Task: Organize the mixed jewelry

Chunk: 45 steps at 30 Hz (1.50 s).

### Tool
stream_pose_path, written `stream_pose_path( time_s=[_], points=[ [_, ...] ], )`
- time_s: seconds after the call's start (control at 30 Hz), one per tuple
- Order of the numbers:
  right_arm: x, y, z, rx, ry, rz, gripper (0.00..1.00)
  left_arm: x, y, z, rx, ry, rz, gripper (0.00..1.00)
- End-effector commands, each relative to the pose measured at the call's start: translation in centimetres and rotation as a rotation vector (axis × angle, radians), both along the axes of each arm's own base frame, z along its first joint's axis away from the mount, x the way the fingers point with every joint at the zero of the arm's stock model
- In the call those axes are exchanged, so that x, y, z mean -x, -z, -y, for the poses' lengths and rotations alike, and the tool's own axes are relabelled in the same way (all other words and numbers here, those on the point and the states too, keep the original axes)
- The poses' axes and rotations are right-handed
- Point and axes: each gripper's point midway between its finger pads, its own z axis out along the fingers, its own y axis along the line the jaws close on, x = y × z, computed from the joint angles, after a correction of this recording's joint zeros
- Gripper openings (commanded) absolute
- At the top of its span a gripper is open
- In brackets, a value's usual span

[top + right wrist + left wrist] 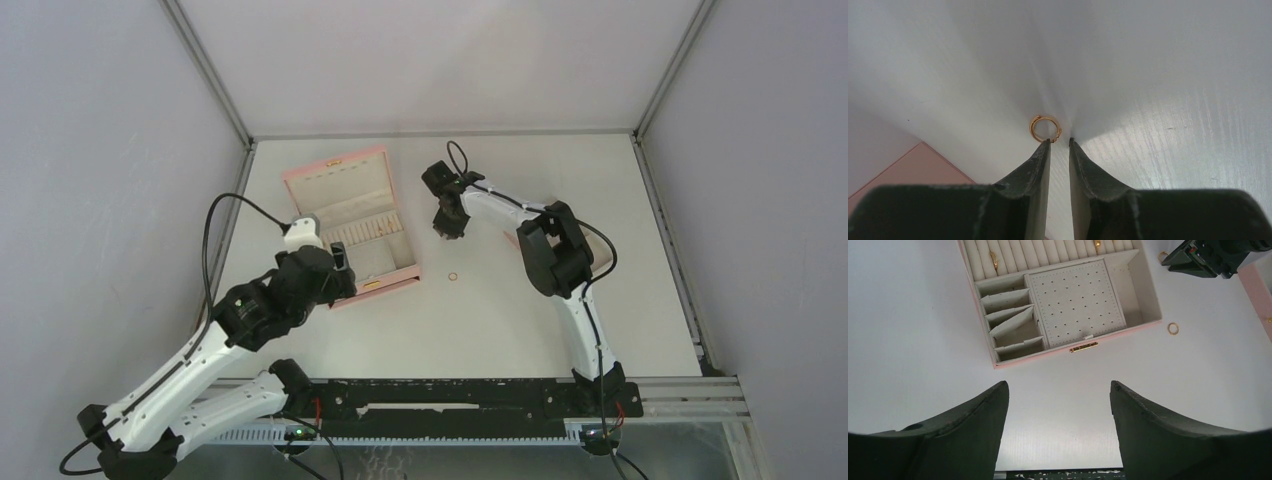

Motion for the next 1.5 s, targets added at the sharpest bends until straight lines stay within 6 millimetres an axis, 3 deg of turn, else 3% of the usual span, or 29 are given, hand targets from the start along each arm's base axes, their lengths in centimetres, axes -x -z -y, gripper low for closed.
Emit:
stream_pose_path(
  time_s=[0.0,0.6,1.03,1.47],
  points=[
    [-1.4,-3.6,-0.5,-0.062,0.027,0.087,0.28,-0.3,-0.3,0.0,0.011,-0.023,0.014,0.79],
    [-1.5,-1.6,0.2,-0.060,0.047,0.034,0.28,-0.6,-0.6,0.4,0.007,-0.007,0.011,0.78],
    [-2.9,-4.7,-0.2,-0.113,0.004,0.126,0.30,-0.6,-0.6,0.4,0.006,-0.007,0.013,0.78],
    [-2.9,-2.2,-0.1,-0.060,0.003,0.057,0.29,-0.3,-0.5,0.1,0.009,-0.006,0.015,0.78]
  ],
)
